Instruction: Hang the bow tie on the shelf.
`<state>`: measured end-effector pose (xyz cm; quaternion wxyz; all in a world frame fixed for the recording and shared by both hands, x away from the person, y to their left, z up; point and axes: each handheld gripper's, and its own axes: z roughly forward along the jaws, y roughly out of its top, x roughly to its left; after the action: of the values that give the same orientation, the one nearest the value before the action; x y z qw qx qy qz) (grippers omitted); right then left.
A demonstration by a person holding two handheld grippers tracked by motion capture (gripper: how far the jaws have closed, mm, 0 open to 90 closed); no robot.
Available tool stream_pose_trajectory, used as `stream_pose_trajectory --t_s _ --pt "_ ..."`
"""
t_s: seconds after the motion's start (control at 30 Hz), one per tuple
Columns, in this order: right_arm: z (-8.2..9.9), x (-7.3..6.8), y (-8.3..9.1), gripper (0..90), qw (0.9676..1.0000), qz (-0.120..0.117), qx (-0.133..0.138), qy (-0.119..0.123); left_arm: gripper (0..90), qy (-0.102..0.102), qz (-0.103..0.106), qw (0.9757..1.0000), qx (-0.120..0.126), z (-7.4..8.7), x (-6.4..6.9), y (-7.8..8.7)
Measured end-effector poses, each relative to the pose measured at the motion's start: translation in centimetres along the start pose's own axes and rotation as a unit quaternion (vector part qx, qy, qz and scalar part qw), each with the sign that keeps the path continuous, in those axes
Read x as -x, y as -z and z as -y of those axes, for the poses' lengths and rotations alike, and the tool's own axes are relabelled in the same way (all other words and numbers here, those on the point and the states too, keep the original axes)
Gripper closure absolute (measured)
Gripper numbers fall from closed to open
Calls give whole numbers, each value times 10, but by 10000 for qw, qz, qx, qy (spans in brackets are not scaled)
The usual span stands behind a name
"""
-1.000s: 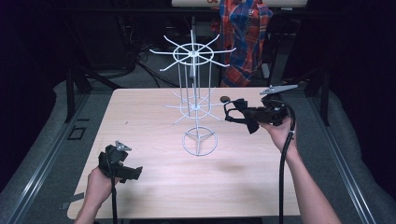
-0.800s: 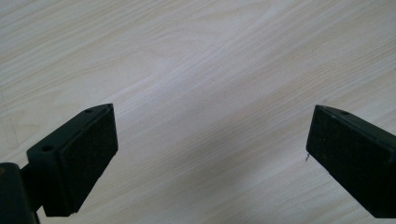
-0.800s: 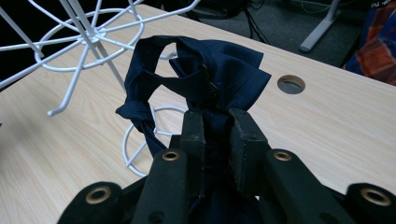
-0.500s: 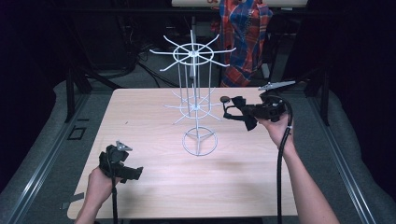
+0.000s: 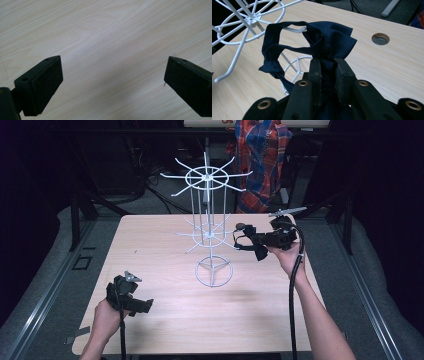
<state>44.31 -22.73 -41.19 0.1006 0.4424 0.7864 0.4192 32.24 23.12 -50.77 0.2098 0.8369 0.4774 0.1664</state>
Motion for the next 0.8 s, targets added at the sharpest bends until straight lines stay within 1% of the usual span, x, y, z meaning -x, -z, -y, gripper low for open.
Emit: stream_pose_trajectory --t_s 0.4,0.47,0.6,0.77,0.8 --pt "1 -5 -10 766 9999 -75 -69 -7 20 -16 10 10000 -12 0 2 -1" --pt "1 -5 -12 766 9999 -83 -116 28 20 -18 6 10000 -9 0 2 -1" --pt "2 -7 -17 765 9998 -3 -191 82 20 -17 7 10000 -13 0 2 -1" --pt "3 -10 -23 764 9997 81 -207 92 20 -26 5 10000 -20 0 2 -1" --pt "4 -11 -24 764 9996 98 -202 142 20 -21 5 10000 -18 0 2 -1"
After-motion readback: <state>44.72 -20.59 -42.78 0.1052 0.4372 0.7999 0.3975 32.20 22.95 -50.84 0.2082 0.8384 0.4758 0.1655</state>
